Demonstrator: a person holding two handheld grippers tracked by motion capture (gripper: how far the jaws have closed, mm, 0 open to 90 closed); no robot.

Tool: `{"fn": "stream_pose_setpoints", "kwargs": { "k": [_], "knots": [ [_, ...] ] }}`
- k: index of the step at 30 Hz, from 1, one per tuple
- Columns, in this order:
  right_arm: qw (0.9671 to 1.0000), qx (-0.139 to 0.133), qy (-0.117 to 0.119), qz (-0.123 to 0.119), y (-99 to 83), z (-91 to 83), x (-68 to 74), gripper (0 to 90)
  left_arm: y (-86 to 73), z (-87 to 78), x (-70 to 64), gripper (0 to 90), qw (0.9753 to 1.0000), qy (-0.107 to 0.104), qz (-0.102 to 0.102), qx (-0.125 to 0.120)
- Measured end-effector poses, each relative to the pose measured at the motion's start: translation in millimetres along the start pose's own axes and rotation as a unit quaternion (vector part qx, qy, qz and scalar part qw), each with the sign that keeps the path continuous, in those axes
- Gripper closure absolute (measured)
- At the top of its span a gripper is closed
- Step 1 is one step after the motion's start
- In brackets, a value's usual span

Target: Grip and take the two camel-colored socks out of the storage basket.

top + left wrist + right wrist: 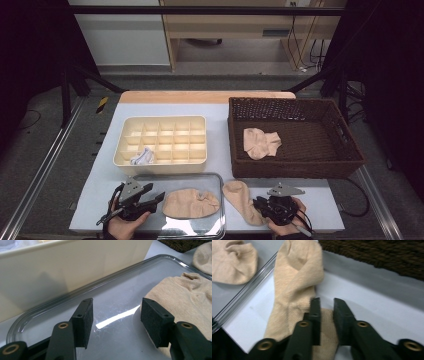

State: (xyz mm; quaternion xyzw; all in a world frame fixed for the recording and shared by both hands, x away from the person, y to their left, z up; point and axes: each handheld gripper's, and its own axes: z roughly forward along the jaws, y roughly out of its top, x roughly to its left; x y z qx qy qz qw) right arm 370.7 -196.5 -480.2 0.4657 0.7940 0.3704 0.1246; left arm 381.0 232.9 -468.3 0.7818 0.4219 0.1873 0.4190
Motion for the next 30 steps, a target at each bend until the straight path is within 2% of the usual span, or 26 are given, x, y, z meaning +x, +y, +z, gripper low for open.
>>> {"fn": "stream_pose_setpoints", "kwargs": {
  "k": [5, 6, 8, 10, 11, 12, 13, 15, 17, 19, 20, 22, 24, 28, 30],
  "knots": [
    [1.0000, 0.004, -0.007, 0.002, 3.4, -2.7, -0.5, 87.4, 0.1, -0.2, 0.0, 43.5, 1.0000, 0.000, 0.001, 0.000],
    [0.9996, -0.012, -0.023, 0.001, 7.8, -7.2, -6.5, 87.3, 0.1, 0.1, 0.2, 43.5, 1.0000, 0.000, 0.000, 0.000],
    [0.9988, -0.028, -0.041, 0.001, 10.9, -9.9, -11.9, 87.1, 0.3, 0.4, 0.4, 43.5, 1.0000, -0.001, 0.000, 0.000],
    [0.9969, -0.033, -0.072, 0.004, 13.3, -9.4, -20.8, 86.5, 0.4, 0.8, 0.3, 43.4, 1.0000, -0.001, -0.001, 0.000],
    [0.9969, -0.033, -0.072, 0.004, 13.3, -9.4, -20.8, 86.5, 0.4, 0.8, 0.3, 43.4, 1.0000, -0.001, -0.001, 0.000],
    [0.9956, -0.027, -0.089, 0.006, 13.2, -4.8, -27.8, 84.1, 0.5, 0.7, 0.3, 43.3, 1.0000, -0.001, -0.001, -0.001],
    [0.9956, -0.027, -0.089, 0.006, 13.2, -4.8, -27.8, 84.1, 0.5, 0.7, 0.3, 43.3, 1.0000, -0.001, -0.001, -0.001],
    [0.9941, -0.036, -0.102, 0.007, 13.4, -2.7, -31.2, 78.6, 0.8, 0.5, 0.6, 42.9, 1.0000, -0.003, -0.002, -0.004],
    [0.9926, -0.057, -0.107, 0.007, 16.2, -6.9, -27.9, 76.2, 1.4, 0.2, 0.8, 42.9, 1.0000, -0.006, -0.001, -0.005],
    [0.9913, -0.088, -0.098, -0.005, 21.8, -13.5, -19.9, 75.2, 2.2, 0.2, 0.8, 42.7, 1.0000, -0.007, 0.000, -0.005],
    [0.9913, -0.095, -0.090, -0.004, 23.8, -14.7, -15.9, 74.4, 2.7, 0.6, 0.4, 42.6, 0.9999, -0.008, -0.002, -0.008],
    [0.9928, -0.104, -0.058, -0.005, 28.4, -14.0, -4.3, 73.3, 3.3, 0.8, 0.2, 42.2, 0.9999, -0.009, -0.001, -0.008],
    [0.9950, -0.097, -0.021, -0.009, 32.0, -6.5, 10.3, 72.2, 4.6, 1.7, 0.0, 41.6, 0.9999, -0.013, 0.001, -0.011],
    [0.9970, -0.072, 0.016, -0.024, 34.1, 14.2, 33.3, 69.3, 5.2, 0.6, 0.7, 40.3, 0.9998, -0.011, 0.000, -0.015],
    [0.9974, -0.058, 0.024, -0.034, 34.5, 24.1, 41.4, 67.5, 5.3, 0.0, 1.1, 40.0, 0.9998, -0.010, -0.002, -0.018]
  ]
}}
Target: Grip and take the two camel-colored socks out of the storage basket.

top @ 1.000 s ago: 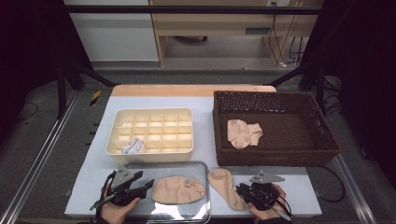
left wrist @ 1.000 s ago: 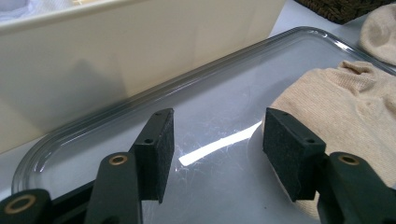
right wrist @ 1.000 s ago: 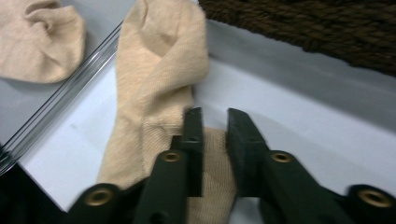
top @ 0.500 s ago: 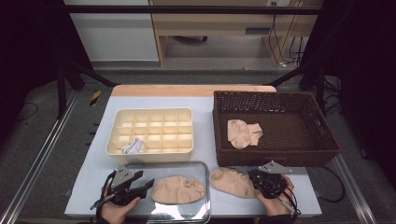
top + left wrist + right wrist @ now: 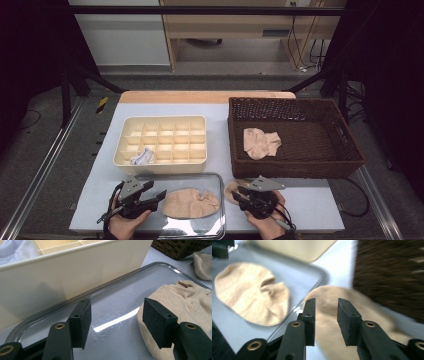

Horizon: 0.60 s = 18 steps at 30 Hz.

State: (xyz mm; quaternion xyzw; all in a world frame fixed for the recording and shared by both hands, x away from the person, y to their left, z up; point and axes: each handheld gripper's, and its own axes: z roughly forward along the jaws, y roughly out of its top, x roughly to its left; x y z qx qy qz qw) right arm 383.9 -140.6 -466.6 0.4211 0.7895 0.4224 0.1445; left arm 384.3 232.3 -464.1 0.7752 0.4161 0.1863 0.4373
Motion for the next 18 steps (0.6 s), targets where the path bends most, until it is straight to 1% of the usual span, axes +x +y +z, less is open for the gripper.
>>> {"fn": "stream_pose_setpoints", "kwargs": {
  "k": [1, 2, 4, 8, 10, 11, 12, 13, 15, 18],
  "knots": [
    [1.0000, 0.003, 0.002, -0.005, -0.4, 4.3, 2.6, 66.2, 0.0, -0.5, 0.4, 40.1, 1.0000, 0.001, 0.000, 0.000],
    [1.0000, 0.003, 0.002, -0.005, -0.4, 4.3, 2.6, 66.2, 0.0, -0.5, 0.4, 40.1, 1.0000, 0.001, 0.000, 0.000],
    [0.9999, 0.014, 0.001, -0.009, -1.7, 11.1, 5.7, 64.2, 0.0, -0.5, 0.6, 40.2, 1.0000, 0.001, 0.000, 0.000],
    [0.9994, 0.031, -0.002, -0.017, -5.8, 18.0, 8.1, 65.2, 0.0, -0.2, 0.3, 40.6, 1.0000, 0.002, -0.002, 0.001],
    [0.9989, 0.036, -0.010, -0.029, -7.2, 20.4, 10.0, 71.8, 0.0, -0.7, 0.6, 40.8, 1.0000, 0.004, -0.003, 0.001],
    [0.9985, 0.038, -0.018, -0.036, -6.8, 20.5, 10.6, 76.4, 0.0, -0.8, 1.0, 40.9, 1.0000, 0.003, -0.004, 0.001],
    [0.9982, 0.040, -0.024, -0.039, -6.6, 20.4, 10.8, 81.2, 0.0, -0.8, 1.2, 41.1, 1.0000, 0.003, -0.005, 0.001],
    [0.9982, 0.041, -0.024, -0.037, -6.3, 20.1, 10.3, 86.8, 0.0, -1.0, 1.7, 41.3, 1.0000, 0.004, -0.004, 0.002],
    [0.9986, 0.043, -0.019, -0.024, -5.5, 19.7, 8.8, 89.2, 0.0, -1.2, 2.2, 41.7, 1.0000, 0.004, -0.008, 0.000],
    [0.9989, 0.041, -0.014, -0.018, -3.1, 17.4, 6.3, 89.3, 0.3, -1.4, 2.7, 41.9, 0.9999, 0.004, -0.010, -0.001]
  ]
}}
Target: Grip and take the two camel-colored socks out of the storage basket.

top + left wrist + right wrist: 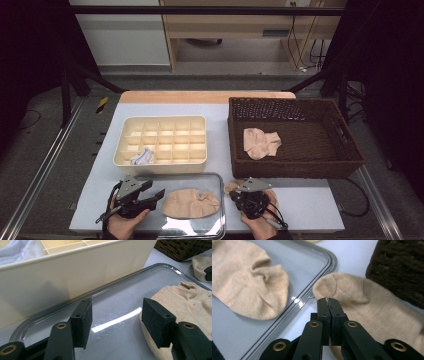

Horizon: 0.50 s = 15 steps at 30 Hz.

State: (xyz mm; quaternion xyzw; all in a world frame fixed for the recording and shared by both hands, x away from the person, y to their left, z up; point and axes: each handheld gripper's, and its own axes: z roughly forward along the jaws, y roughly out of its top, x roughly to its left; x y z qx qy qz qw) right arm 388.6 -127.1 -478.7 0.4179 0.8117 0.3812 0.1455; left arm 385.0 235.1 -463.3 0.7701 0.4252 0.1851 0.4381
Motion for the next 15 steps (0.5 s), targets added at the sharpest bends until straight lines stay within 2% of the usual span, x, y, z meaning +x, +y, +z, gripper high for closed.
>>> {"fn": "stream_pose_setpoints", "kwargs": {
  "k": [3, 5, 7, 10, 15],
  "knots": [
    [0.9995, -0.030, 0.007, 0.004, 5.5, -8.5, -1.3, 89.3, 0.5, -0.2, 1.0, 42.1, 1.0000, -0.001, -0.001, 0.000],
    [0.9980, -0.058, 0.027, 0.004, 9.5, -14.5, 0.2, 89.2, 0.8, -0.5, 1.4, 42.2, 1.0000, -0.002, -0.002, -0.001],
    [0.9964, -0.069, 0.050, 0.003, 11.9, -16.7, 4.8, 89.2, 0.9, -1.0, 1.5, 42.3, 1.0000, -0.002, -0.004, -0.002],
    [0.9947, -0.055, 0.087, -0.010, 8.7, -12.0, 15.6, 89.1, 1.3, -2.3, 1.8, 42.4, 1.0000, -0.003, -0.005, -0.004],
    [0.9941, -0.023, 0.103, -0.024, -1.8, -6.1, 23.4, 87.0, 4.7, -5.0, 1.2, 42.5, 0.9998, -0.013, -0.011, -0.010]
  ]
}}
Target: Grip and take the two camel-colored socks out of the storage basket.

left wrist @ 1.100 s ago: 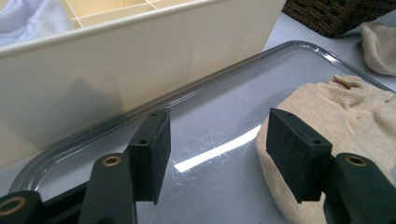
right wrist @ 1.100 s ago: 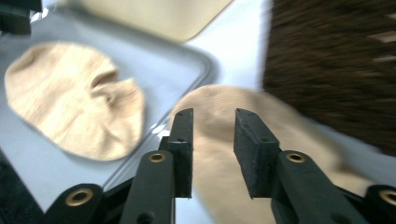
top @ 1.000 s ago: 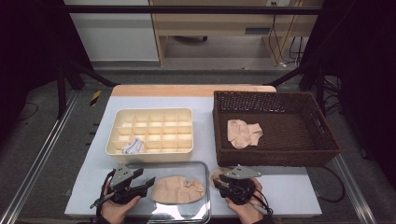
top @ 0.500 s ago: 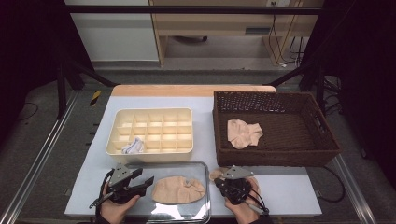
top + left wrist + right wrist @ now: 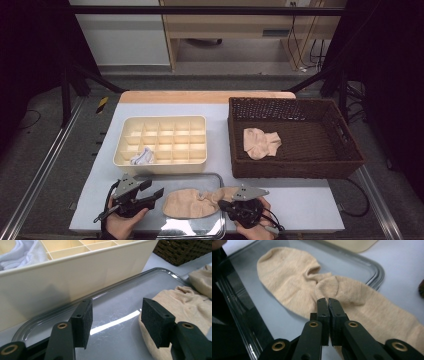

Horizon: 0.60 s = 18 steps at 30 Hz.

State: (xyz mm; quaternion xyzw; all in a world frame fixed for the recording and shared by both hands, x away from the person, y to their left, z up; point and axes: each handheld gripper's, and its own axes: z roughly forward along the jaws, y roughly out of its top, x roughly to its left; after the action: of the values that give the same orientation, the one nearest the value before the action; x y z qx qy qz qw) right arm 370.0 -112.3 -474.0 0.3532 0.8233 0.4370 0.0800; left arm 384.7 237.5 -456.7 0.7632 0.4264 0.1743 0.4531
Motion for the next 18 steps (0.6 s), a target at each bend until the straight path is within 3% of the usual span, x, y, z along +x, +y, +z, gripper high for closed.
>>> {"fn": "stream_pose_setpoints", "kwargs": {
  "k": [4, 8, 13, 18],
  "knots": [
    [1.0000, -0.005, 0.001, 0.002, -2.1, -3.5, -0.2, 80.6, 6.3, -2.2, -4.9, 42.4, 0.9999, -0.005, 0.010, -0.005],
    [0.9993, -0.036, -0.010, 0.006, 1.0, -12.8, -3.4, 72.2, 15.5, -4.5, -14.4, 42.2, 0.9996, -0.011, 0.021, -0.011],
    [0.9954, -0.066, -0.066, 0.021, 3.8, -28.0, -21.8, 64.6, 26.7, -5.3, -29.4, 41.4, 0.9990, -0.016, 0.040, -0.013],
    [0.9912, -0.072, -0.104, 0.038, -2.2, -42.9, -41.3, 63.3, 36.3, 0.8, -47.4, 40.9, 0.9980, -0.033, 0.052, -0.014]
  ]
}}
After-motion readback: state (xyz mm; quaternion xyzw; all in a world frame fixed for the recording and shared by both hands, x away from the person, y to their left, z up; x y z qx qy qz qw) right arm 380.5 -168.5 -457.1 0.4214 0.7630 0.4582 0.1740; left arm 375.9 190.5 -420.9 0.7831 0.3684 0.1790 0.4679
